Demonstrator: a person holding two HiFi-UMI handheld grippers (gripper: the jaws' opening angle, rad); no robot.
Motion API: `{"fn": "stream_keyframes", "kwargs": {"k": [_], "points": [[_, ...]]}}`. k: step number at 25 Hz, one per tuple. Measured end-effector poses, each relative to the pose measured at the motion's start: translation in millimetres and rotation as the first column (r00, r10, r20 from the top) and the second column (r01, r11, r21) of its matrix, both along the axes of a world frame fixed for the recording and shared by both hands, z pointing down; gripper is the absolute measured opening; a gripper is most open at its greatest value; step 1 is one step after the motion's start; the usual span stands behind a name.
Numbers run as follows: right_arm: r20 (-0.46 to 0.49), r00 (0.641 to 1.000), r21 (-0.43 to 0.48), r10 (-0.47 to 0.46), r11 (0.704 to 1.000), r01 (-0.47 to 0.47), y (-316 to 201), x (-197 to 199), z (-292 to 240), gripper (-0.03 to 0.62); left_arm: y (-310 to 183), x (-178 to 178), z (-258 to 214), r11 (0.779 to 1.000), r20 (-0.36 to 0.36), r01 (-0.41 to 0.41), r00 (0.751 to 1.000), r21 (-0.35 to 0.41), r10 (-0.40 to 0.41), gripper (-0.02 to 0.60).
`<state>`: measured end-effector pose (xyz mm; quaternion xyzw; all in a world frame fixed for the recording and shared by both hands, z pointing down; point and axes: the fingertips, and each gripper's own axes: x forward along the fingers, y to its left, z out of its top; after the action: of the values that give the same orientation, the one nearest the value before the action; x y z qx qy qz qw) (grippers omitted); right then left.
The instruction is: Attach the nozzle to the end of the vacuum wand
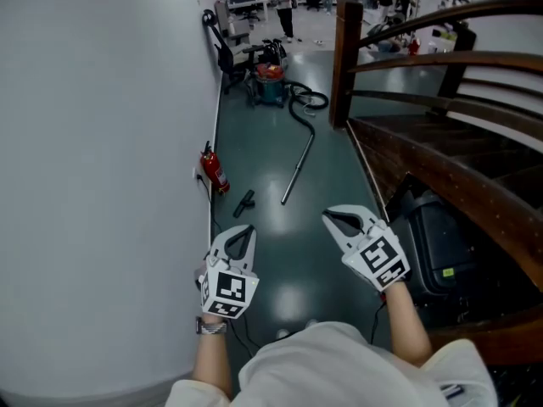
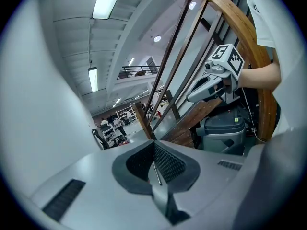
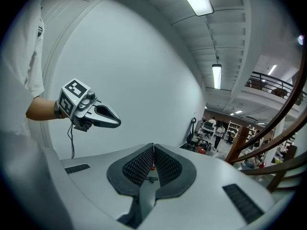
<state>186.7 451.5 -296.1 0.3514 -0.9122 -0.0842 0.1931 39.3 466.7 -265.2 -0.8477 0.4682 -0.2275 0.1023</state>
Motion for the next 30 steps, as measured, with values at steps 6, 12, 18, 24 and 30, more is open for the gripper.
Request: {"fn": "stream_keyframes", "kwargs": {"k": [6,12,18,24,30], "points": [[-0.007,1.0,0.001,-0.014,1.0,0.014,-3.4,2.8,-0.8,0.028,-1.5,6.4,1.3,1.0,0.003,0.005,1.0,-0.007,-0.005,-0.002],[-0.006,0.999,0.002,-0.036,0.999,0.036,-8.4,7.6,3.2,0.028,-4.1,18.8,7.0,1.0,0.01,0.015,1.0,-0.015,-0.015,-0.002],[0.037,0.998,-0.007,-0.044,0.999,0.044,-19.8,10.4,7.7,0.028,-12.4,35.9,7.5,0.999,0.031,0.023,0.999,-0.023,-0.022,-0.002],[0.045,0.997,-0.019,-0.061,0.998,0.062,-41.3,10.8,16.4,0.028,-31.7,39.2,18.6,0.999,0.016,0.031,0.999,-0.042,-0.03,-0.002],[0.034,0.999,-0.023,-0.038,0.999,0.039,-90.5,5.9,26.9,0.028,-82.8,26.9,32.6,0.999,0.002,0.032,0.999,-0.042,-0.032,-0.002]]}}
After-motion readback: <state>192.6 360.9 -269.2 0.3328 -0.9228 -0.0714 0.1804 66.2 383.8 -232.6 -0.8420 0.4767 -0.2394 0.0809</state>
